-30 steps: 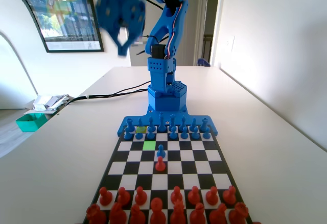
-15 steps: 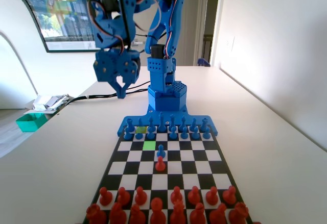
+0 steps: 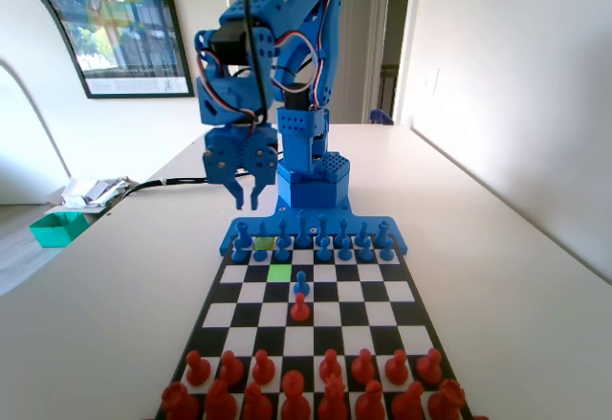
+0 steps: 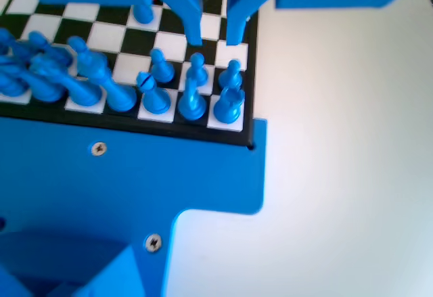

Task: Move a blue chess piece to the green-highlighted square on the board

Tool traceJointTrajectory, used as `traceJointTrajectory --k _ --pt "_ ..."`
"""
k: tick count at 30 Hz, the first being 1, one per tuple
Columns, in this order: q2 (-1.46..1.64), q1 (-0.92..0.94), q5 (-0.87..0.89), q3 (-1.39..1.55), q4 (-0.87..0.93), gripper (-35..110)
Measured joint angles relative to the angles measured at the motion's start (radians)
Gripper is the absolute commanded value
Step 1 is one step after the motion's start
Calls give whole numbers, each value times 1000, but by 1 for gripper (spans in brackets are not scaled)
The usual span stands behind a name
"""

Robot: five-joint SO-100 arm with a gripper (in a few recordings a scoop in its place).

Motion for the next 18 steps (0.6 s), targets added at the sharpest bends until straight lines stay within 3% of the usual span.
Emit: traceJointTrajectory --k 18 --pt "-3 -15 -44 118 -143 7"
